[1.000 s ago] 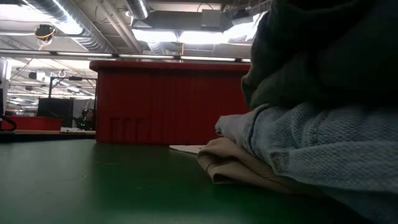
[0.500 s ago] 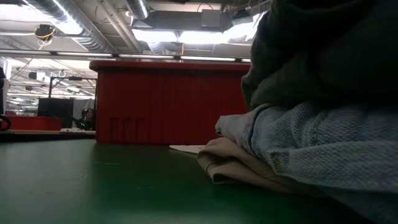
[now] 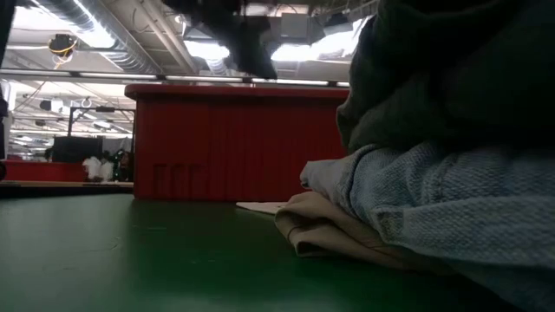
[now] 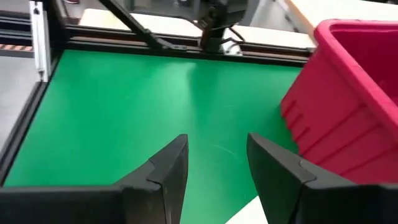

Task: Fold Laundry from Bin
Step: Fold the dark blue boxer

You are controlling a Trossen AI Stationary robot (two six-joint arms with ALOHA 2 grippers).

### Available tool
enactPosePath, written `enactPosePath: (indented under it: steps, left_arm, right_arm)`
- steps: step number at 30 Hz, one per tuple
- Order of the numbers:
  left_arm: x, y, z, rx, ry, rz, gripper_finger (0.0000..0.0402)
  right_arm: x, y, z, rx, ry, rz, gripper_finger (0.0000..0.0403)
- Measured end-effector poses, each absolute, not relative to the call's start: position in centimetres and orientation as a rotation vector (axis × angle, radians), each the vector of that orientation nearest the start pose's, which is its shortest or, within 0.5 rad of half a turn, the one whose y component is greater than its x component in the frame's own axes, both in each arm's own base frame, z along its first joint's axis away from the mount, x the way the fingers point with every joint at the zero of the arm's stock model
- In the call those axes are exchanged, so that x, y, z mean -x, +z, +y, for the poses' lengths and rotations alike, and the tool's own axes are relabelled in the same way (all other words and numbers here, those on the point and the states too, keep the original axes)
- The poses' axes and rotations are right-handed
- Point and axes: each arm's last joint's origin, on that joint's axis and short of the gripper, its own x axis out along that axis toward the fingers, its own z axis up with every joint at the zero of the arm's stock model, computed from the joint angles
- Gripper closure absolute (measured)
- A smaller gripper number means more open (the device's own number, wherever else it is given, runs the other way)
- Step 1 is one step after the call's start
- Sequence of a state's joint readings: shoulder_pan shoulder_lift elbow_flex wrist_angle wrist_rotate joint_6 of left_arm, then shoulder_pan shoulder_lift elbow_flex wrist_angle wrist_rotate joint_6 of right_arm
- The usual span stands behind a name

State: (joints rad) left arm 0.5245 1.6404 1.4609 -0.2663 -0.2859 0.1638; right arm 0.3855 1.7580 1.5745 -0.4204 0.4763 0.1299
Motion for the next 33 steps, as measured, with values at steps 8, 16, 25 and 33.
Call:
enactPosePath:
  steps: [8, 16, 25, 33]
  left_arm:
    - [-34.4, 26.8, 21.8, -0.042, 0.717, 0.786, 0.0257]
    - [-35.5, 21.8, 23.0, 0.094, 0.564, 0.881, 0.0257]
    - [-34.2, 19.3, 24.5, 0.319, 0.550, 0.960, 0.0257]
    - [-33.5, 18.3, 24.4, 0.341, 0.554, 1.015, 0.0257]
  right_arm:
    - [-37.4, 32.4, 13.8, 0.120, -0.098, 0.546, 0.0237]
    - [-37.3, 32.4, 13.8, 0.120, -0.098, 0.547, 0.0237]
    - [-37.4, 32.4, 13.8, 0.121, -0.099, 0.549, 0.0237]
    - [-37.3, 32.3, 13.8, 0.124, -0.100, 0.555, 0.0237]
